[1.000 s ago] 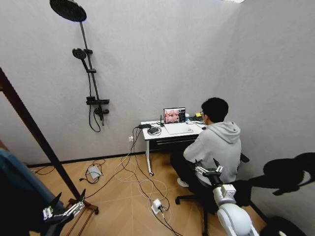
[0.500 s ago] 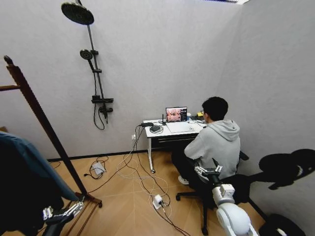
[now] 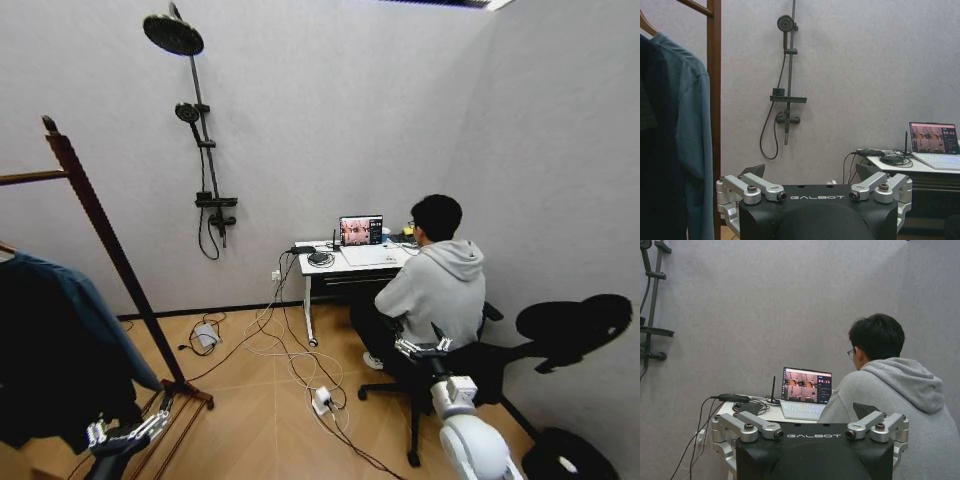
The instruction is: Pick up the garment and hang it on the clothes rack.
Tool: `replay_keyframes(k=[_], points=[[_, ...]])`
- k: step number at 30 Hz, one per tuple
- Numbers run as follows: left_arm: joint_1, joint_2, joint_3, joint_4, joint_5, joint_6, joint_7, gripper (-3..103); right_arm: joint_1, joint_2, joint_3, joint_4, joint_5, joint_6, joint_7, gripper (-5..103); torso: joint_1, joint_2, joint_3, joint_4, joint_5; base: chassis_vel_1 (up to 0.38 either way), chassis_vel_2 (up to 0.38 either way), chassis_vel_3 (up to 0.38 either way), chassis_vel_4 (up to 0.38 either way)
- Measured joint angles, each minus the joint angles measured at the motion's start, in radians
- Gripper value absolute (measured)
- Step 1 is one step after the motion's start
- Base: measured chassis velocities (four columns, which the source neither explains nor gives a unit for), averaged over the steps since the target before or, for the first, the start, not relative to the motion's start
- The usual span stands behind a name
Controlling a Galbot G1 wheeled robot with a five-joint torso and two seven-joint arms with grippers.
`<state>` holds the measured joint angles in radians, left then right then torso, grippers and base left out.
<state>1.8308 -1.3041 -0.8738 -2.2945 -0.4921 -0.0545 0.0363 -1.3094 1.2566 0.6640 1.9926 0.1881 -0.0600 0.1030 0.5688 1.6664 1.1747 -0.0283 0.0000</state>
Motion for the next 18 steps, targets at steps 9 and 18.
replay_keyframes(k=[9, 18], points=[[0.000, 0.000, 0.000, 0.000, 0.000, 0.000, 0.000, 100, 0.004, 0.007, -0.010, -0.004, -0.008, -0.001, 0.000, 100, 0.000, 0.000, 0.000, -0.0001, -0.0001, 0.155, -0.149, -0.151, 0.160], [0.000, 0.000, 0.000, 0.000, 0.000, 0.000, 0.000, 100, 0.010, 0.009, -0.017, -0.015, -0.012, -0.001, 0.000, 100, 0.000, 0.000, 0.000, 0.0000, 0.0001, 0.154, -0.150, -0.147, 0.150]])
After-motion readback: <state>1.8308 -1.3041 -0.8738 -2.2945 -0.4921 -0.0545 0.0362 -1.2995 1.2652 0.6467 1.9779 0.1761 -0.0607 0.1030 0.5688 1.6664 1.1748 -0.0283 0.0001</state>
